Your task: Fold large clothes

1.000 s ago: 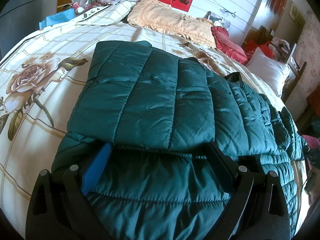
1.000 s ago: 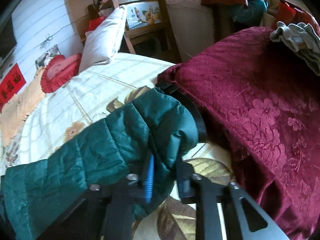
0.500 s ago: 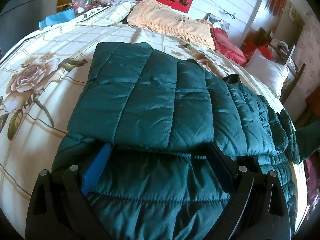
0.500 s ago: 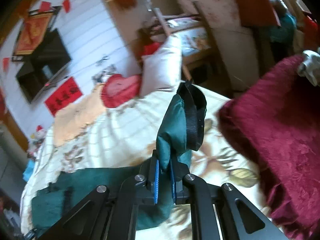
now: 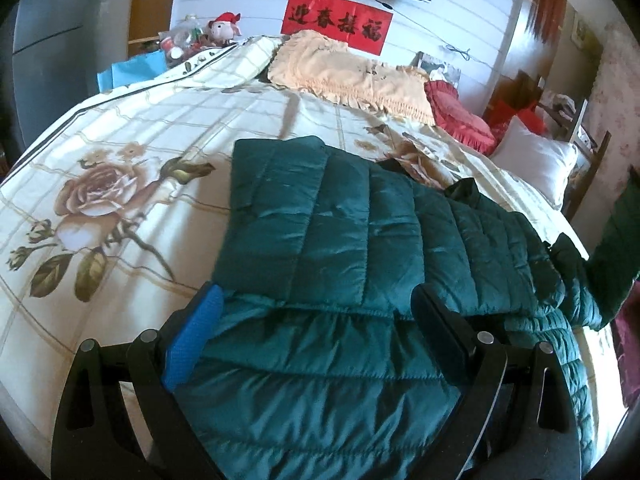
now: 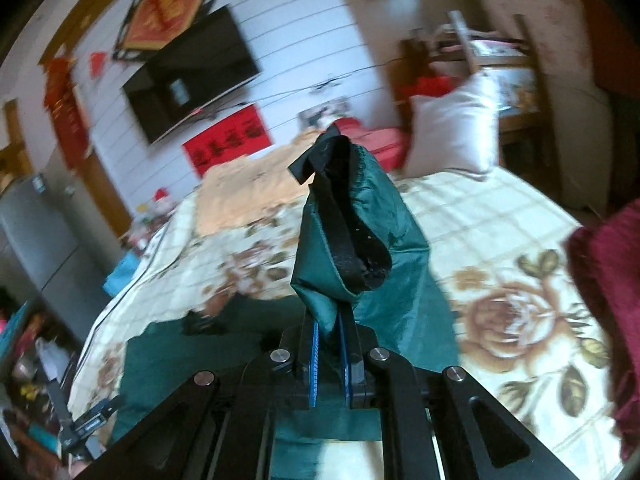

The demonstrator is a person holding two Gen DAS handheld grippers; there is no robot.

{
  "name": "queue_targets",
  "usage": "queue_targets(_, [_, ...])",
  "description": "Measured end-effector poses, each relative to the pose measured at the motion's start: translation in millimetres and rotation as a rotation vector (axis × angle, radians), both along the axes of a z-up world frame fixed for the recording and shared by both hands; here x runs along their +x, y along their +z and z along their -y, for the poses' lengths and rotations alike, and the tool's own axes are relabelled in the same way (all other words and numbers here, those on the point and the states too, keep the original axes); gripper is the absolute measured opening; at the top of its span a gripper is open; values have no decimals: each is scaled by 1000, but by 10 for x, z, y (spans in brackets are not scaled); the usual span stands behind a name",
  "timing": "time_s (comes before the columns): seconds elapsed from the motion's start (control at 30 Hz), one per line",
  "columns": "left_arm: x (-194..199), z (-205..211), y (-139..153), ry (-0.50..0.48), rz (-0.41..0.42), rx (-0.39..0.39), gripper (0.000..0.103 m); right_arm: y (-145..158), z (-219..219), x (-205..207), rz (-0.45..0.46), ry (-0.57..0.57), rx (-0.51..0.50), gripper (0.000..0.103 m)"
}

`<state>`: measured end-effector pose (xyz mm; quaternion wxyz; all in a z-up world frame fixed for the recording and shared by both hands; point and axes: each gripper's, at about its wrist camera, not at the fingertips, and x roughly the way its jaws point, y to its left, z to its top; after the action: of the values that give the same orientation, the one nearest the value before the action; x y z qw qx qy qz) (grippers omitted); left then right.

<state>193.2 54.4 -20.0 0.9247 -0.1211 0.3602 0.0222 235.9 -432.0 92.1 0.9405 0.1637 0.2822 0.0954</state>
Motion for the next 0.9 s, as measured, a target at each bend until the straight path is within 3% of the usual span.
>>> queue_targets(0.23, [-140,-161,-24,18,-5,-42,95,-89,-847,198,-44,158,1,8])
queue_targets(0.67, [-267,-252,-21,22,2,-78,95,-610,-2354,465,-157,395,2,8])
queue_targets(0.8, [-290,-281,-76,29,-12,-97,95,-915,-2606,635,-272,457,63,8])
queue_targets(0.9, [-295,-317,-116,36,-26,-118,95,-1176,-2696,730,-357,462,97,18])
